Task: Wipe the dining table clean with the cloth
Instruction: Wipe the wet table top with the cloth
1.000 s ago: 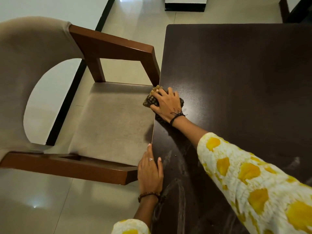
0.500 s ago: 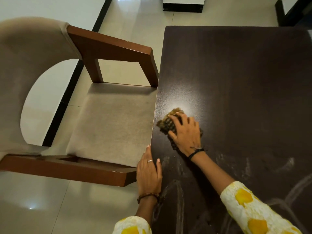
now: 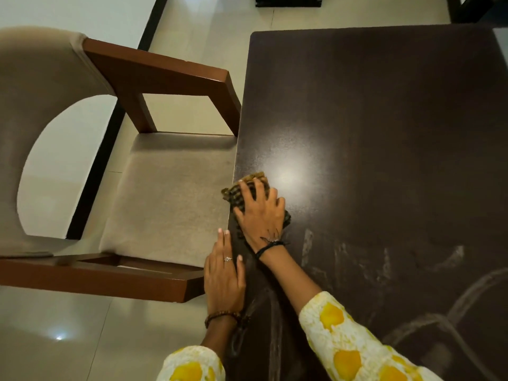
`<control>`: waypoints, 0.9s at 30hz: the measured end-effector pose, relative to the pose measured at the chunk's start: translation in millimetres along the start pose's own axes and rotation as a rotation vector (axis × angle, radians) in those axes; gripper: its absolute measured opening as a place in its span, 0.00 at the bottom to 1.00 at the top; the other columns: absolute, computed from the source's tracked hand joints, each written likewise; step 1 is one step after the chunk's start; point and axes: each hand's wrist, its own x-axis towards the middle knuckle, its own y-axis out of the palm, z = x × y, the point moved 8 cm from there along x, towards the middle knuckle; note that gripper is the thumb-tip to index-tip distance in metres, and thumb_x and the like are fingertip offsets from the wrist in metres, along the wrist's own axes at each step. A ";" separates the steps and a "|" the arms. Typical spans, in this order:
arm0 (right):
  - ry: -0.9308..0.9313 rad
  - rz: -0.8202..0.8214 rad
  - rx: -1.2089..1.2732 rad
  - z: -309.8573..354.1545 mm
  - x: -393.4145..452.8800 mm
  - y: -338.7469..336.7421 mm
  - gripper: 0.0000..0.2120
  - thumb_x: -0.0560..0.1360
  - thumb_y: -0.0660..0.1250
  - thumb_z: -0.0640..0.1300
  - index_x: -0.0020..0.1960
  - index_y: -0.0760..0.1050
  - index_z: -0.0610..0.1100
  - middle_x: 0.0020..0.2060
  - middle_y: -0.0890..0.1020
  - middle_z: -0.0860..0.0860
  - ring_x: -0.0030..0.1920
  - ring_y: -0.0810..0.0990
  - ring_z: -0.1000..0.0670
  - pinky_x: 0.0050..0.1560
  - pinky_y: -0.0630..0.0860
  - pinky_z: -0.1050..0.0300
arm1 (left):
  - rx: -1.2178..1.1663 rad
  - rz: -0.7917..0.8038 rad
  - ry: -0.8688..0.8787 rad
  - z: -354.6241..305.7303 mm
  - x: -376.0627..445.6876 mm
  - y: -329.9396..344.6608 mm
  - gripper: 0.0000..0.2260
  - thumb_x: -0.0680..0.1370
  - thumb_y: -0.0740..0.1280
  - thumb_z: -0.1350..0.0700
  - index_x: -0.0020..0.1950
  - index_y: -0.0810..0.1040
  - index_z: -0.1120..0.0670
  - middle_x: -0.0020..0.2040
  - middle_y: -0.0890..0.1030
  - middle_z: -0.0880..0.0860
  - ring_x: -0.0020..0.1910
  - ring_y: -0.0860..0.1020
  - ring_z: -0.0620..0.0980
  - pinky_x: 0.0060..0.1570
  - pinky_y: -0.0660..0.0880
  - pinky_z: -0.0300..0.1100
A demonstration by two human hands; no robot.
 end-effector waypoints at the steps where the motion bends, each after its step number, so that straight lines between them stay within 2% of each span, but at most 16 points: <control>1: 0.037 -0.010 -0.015 -19.7 -2.0 -5.3 0.28 0.60 0.75 0.57 0.58 0.78 0.49 0.54 0.80 0.46 0.43 0.78 0.43 0.40 0.74 0.52 | 0.001 0.007 0.010 -1.6 -0.2 0.3 0.25 0.78 0.51 0.51 0.74 0.53 0.53 0.73 0.60 0.54 0.68 0.65 0.53 0.63 0.67 0.53; 5: 0.260 -0.017 -0.093 -124.6 -17.1 -36.0 0.26 0.64 0.73 0.54 0.60 0.75 0.47 0.57 0.77 0.43 0.42 0.75 0.40 0.39 0.72 0.51 | -0.014 0.012 0.020 -3.9 -1.3 1.4 0.24 0.78 0.50 0.51 0.74 0.50 0.50 0.73 0.61 0.54 0.68 0.65 0.54 0.64 0.65 0.55; 8: 0.430 -0.048 -0.136 -191.2 -28.9 -59.5 0.22 0.69 0.66 0.53 0.60 0.73 0.44 0.58 0.76 0.41 0.43 0.74 0.38 0.40 0.71 0.48 | -0.012 0.025 0.003 -2.1 -1.4 2.4 0.24 0.78 0.50 0.51 0.74 0.51 0.51 0.73 0.61 0.55 0.68 0.65 0.55 0.64 0.66 0.56; 10: 0.551 -0.057 -0.133 -208.5 -32.4 -64.1 0.21 0.70 0.68 0.50 0.60 0.73 0.43 0.58 0.75 0.40 0.45 0.73 0.37 0.42 0.70 0.46 | -0.006 0.035 -0.001 -1.9 -0.2 2.7 0.24 0.78 0.51 0.51 0.74 0.51 0.51 0.72 0.62 0.55 0.68 0.65 0.55 0.64 0.66 0.56; 12: 0.590 -0.059 -0.149 -195.3 -29.6 -59.1 0.22 0.67 0.72 0.49 0.59 0.74 0.43 0.57 0.76 0.39 0.45 0.74 0.37 0.41 0.71 0.47 | -0.004 0.045 -0.004 -1.2 0.5 3.2 0.24 0.78 0.51 0.51 0.74 0.50 0.51 0.73 0.62 0.55 0.68 0.65 0.54 0.64 0.66 0.56; 16: 0.366 -0.011 -0.088 -106.4 -8.9 -29.1 0.26 0.61 0.76 0.53 0.57 0.77 0.47 0.54 0.79 0.43 0.42 0.76 0.41 0.40 0.73 0.50 | -0.008 0.052 -0.012 -2.3 -0.1 3.0 0.24 0.78 0.50 0.51 0.74 0.50 0.51 0.73 0.62 0.54 0.69 0.65 0.54 0.64 0.66 0.56; 21: 0.098 0.083 0.050 -3.3 16.9 3.3 0.26 0.59 0.75 0.58 0.55 0.79 0.51 0.52 0.81 0.48 0.42 0.78 0.46 0.41 0.74 0.54 | 0.008 0.053 0.009 -0.9 1.1 4.0 0.24 0.78 0.50 0.51 0.74 0.51 0.51 0.73 0.58 0.50 0.69 0.63 0.50 0.63 0.67 0.57; 25: 0.032 0.044 0.076 -10.3 45.9 3.8 0.25 0.59 0.75 0.58 0.53 0.79 0.50 0.50 0.81 0.47 0.43 0.78 0.45 0.40 0.73 0.54 | 0.018 0.039 0.025 -0.4 0.6 4.1 0.24 0.78 0.50 0.51 0.74 0.49 0.50 0.73 0.56 0.49 0.70 0.61 0.49 0.64 0.66 0.57; 27: 0.048 0.052 0.060 -43.3 55.2 -3.4 0.24 0.65 0.72 0.56 0.59 0.76 0.49 0.56 0.78 0.45 0.49 0.76 0.43 0.45 0.72 0.52 | 0.019 0.034 0.034 -1.4 0.7 4.2 0.24 0.78 0.50 0.51 0.74 0.49 0.49 0.73 0.56 0.49 0.70 0.62 0.50 0.64 0.65 0.57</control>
